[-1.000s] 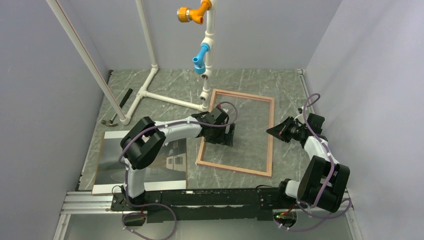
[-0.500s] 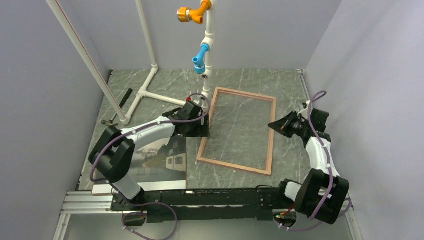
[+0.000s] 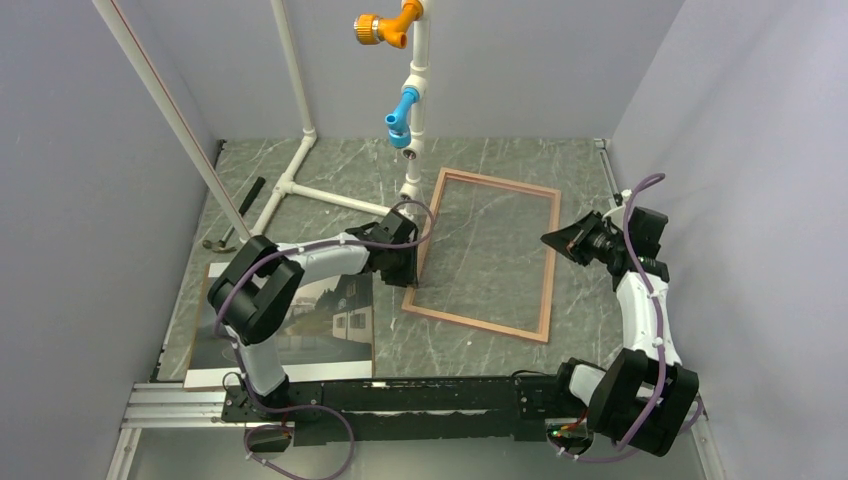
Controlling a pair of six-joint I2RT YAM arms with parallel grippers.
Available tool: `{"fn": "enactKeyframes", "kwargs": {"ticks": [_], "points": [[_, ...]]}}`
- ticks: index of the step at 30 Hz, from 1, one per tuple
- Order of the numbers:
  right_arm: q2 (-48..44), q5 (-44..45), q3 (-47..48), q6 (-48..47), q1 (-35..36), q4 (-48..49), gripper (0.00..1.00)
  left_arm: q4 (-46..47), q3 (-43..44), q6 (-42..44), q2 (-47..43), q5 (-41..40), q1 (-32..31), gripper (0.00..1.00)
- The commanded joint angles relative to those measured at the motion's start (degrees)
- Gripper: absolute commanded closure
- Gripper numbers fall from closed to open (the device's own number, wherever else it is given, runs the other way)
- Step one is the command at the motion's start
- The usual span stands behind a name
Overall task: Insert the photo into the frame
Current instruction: Adjust the photo frame at the center of the board.
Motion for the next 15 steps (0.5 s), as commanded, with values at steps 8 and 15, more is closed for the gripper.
{"fn": "enactKeyframes", "kwargs": {"ticks": [8, 15], "points": [[-2.1, -5.4, 6.2, 0.3, -0.2, -2.2, 1.00, -8.3, 3.0, -3.9, -0.5, -0.6, -8.2, 0.90], [-2.5, -7.3, 5.4, -1.8, -0.1, -2.3, 1.00, -7.9, -0.1, -6.3, -3.8, 0.7, -9.1, 0.62]]}}
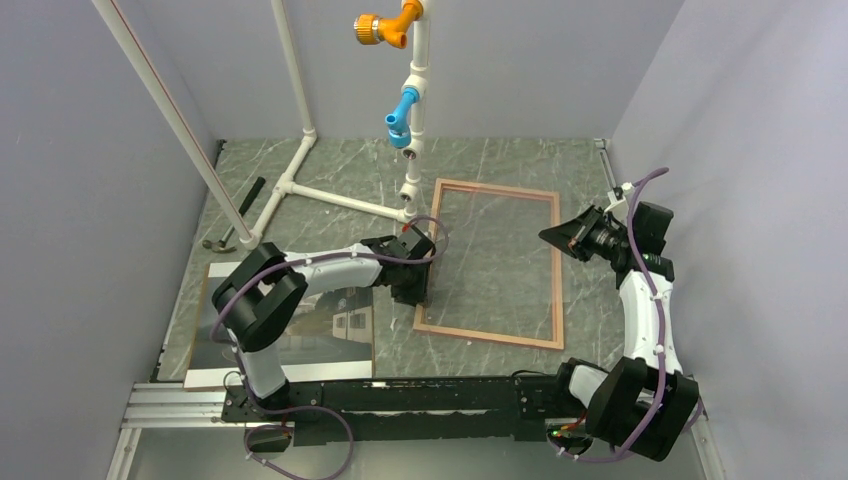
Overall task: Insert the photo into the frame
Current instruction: Adjust the photo frame at the center of the board, then place the photo frame item in the photo frame.
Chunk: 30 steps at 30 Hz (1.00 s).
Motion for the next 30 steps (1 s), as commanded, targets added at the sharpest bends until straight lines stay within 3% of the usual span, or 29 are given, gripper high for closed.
{"fn": "enactKeyframes", "kwargs": {"ticks": [1, 4, 9, 16, 30], "points": [[-1.2, -2.5, 1.8, -1.6, -0.1, 1.8, 1.00, -1.9, -1.9, -1.3, -4.4, 3.0, -0.8, 0.51], [-0.9, -3.3, 1.7, -1.8, -0.1, 2.4, 1.00, 0.2, -3.3, -0.6, -6.7, 4.2, 0.6, 0.36], [1.0, -4.5, 2.7, -1.7, 0.5, 2.9, 1.00, 9.5, -9.2, -0.8, -10.8, 10.1, 5.5, 0.36], [3.3, -2.5, 4.8, 0.2, 4.8, 5.4, 1.00, 14.7, -10.1, -0.3, -8.4, 14.2, 9.7, 0.45], [6.7, 3.3, 7.5, -2.2, 10.3, 4.2, 1.00, 13.2, -5.5, 1.4, -0.8, 10.5, 9.9, 0.70]]}}
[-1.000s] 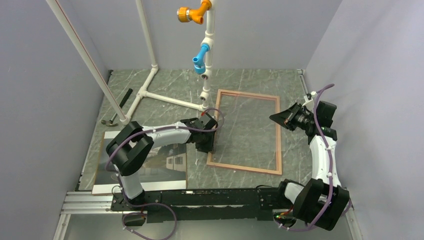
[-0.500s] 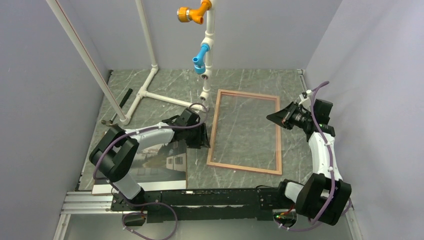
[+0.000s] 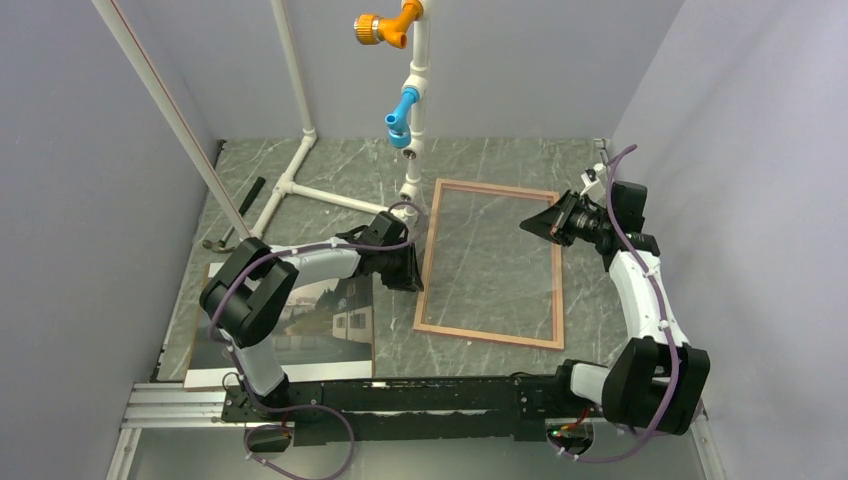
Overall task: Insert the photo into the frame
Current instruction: Place the photo frame item in the photo frame.
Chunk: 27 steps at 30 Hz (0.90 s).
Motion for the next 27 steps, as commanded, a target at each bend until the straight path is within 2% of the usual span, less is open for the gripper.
{"fn": "enactKeyframes", "kwargs": {"ticks": [1, 7, 11, 27], "points": [[0.4, 1.5, 1.5, -1.1, 0.5, 2.2, 1.00, 0.8, 0.6, 1.2, 1.1, -2.3, 0.0, 0.72], [1.4, 2.5, -0.6, -1.5, 0.9, 3.6, 1.00, 1.4, -0.4, 1.4, 2.0, -3.3, -0.1, 0.85], [2.1, 3.5, -1.3, -2.3, 1.2, 3.6, 1.00, 1.9, -0.5, 1.4, 3.0, -2.9, 0.0, 0.91], [-2.3, 5.3, -4.4, 2.1, 1.3, 2.7, 1.00, 1.3, 0.1, 1.0, 4.5, -3.5, 0.0, 1.00]]}}
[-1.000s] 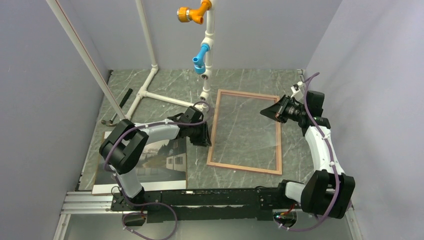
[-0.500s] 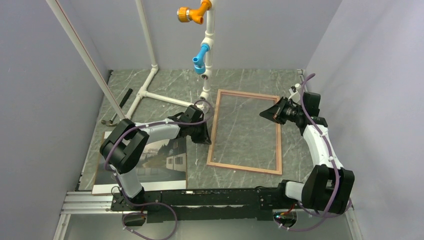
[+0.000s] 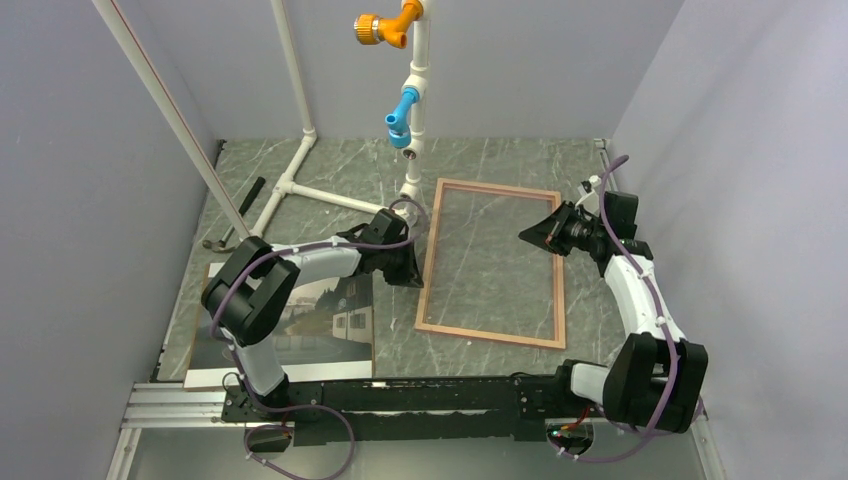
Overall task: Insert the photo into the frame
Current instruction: Place the photo frame item in the photo frame.
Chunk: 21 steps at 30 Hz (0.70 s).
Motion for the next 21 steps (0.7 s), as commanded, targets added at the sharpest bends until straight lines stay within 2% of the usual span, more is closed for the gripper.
{"fn": "enactKeyframes", "kwargs": {"ticks": [1, 21], "points": [[-4.0, 0.0, -0.4, 2.8, 0.3, 1.6, 1.00, -1.2, -0.3, 0.9, 3.8, -4.3, -0.2, 1.00], [-7.0, -2.3, 2.1, 5.8, 0.8, 2.3, 1.00, -3.8, 1.9, 1.0, 6.1, -4.7, -0.2, 1.00]]}}
